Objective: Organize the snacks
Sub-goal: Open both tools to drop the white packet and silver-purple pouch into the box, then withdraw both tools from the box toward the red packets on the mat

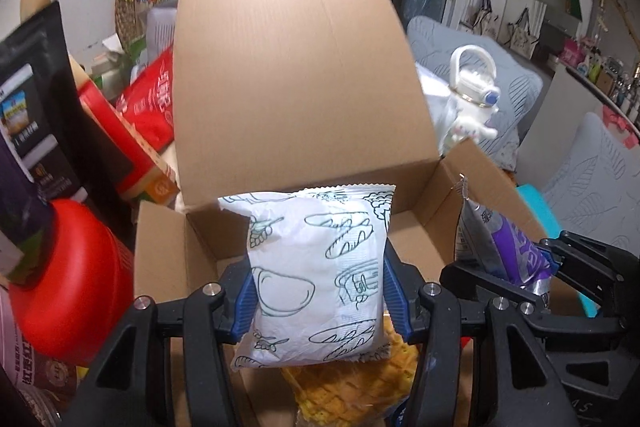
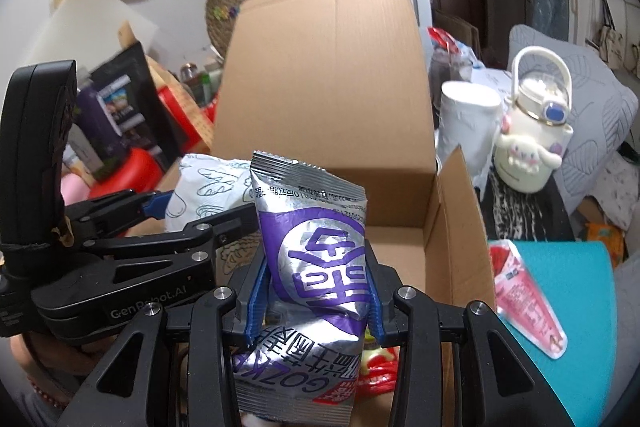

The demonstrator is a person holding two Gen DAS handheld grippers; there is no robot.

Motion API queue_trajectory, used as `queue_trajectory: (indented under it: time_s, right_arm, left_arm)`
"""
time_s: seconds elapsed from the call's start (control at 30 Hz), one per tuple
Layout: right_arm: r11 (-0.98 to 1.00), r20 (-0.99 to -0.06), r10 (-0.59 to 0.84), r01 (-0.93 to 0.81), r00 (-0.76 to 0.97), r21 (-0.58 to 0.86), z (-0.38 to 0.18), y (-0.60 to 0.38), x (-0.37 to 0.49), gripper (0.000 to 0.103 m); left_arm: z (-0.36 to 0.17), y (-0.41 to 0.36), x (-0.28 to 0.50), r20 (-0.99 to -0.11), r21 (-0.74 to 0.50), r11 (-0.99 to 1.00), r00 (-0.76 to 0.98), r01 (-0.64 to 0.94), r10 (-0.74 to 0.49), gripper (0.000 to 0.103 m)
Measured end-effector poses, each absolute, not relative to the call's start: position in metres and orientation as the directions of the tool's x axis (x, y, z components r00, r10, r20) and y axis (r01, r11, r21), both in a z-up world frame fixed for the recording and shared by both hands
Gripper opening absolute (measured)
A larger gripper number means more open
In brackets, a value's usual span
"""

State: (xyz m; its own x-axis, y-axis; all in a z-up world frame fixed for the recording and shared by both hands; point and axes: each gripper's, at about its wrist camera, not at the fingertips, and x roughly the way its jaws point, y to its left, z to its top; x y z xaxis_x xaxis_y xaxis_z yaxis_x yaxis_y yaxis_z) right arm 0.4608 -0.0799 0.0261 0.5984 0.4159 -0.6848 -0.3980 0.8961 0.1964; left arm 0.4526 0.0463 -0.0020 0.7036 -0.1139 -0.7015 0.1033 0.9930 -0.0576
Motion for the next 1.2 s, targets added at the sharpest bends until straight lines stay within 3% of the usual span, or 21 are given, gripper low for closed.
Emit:
queue_trajectory:
  time_s: [0.5,0.67,0.73,1.2]
  right_arm:
    - [0.910,-0.756,0.388,-0.351,0.527,0.222,0.005,-0.087,0.475,0.041]
    - [0.906,-0.770,0.387,-0.362,0.506,0.218,0.003,-0.084,0.473,0.051]
    - [0.909,-0.771,0.379,-0.362,0.512,0.206,0.005,-0.082,0.470,0.051]
    - [0.929,-0.713,0.344,-0.334,0.610,0.163,0.051,-0.098,0.432,0.051]
  left_arm:
    - [-0.025,0.046,0.469,-0.771,0.019,0.999,0.637,0.049,-0.017,0.056]
    - [-0.028,0.041,0.469,-0.780,0.069,0.997,0.625,0.031,0.034,0.076]
    - [-0.028,0.040,0.468,-0.782,0.080,0.997,0.621,0.025,0.047,0.077]
    - [0.030,0.030,0.424,-0.697,0.064,0.997,0.717,0.043,0.014,0.077]
